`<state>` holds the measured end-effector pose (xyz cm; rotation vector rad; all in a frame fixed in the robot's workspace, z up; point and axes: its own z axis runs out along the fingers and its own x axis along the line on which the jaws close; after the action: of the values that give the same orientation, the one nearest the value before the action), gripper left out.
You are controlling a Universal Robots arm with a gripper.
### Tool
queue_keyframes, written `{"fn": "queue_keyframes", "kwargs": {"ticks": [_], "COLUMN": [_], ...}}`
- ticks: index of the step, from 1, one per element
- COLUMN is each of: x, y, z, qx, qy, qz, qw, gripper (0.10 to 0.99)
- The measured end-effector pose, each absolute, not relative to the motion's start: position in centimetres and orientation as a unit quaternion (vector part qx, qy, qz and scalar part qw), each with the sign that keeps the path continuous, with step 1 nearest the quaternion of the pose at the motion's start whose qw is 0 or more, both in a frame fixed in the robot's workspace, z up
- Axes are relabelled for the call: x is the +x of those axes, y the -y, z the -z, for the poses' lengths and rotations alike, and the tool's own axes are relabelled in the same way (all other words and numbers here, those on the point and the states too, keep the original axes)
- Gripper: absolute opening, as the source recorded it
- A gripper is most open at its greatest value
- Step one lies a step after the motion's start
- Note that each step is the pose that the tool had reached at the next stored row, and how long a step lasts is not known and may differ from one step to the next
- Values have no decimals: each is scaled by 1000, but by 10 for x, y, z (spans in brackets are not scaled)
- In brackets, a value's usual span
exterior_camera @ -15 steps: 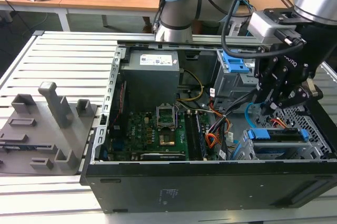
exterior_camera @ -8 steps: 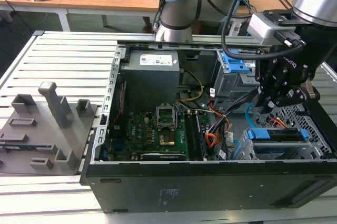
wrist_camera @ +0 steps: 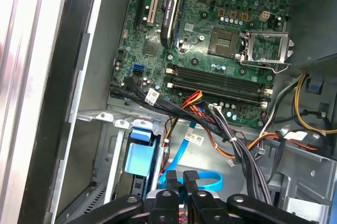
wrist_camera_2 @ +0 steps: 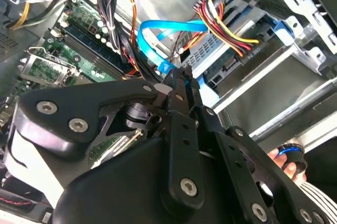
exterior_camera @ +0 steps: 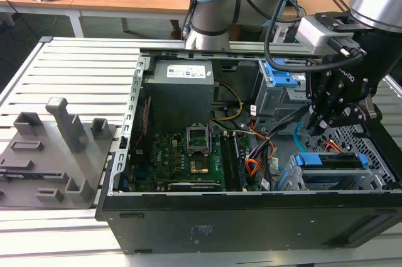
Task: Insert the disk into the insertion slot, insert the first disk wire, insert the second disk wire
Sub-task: 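Insert the second disk wire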
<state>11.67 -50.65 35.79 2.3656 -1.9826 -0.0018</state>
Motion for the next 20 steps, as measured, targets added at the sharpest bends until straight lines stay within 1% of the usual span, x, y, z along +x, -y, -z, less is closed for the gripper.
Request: {"fn": "queue_keyframes", "kwargs": {"ticks": [4, 7, 20], "x": [117, 118, 131], "y": [526, 534, 536], "z": [-358, -357, -349], "qx": [766, 766, 766], "qy": [642, 642, 642], "qz": [1, 1, 1], "qw": [27, 28, 28], "gripper": [165, 165, 165]}}
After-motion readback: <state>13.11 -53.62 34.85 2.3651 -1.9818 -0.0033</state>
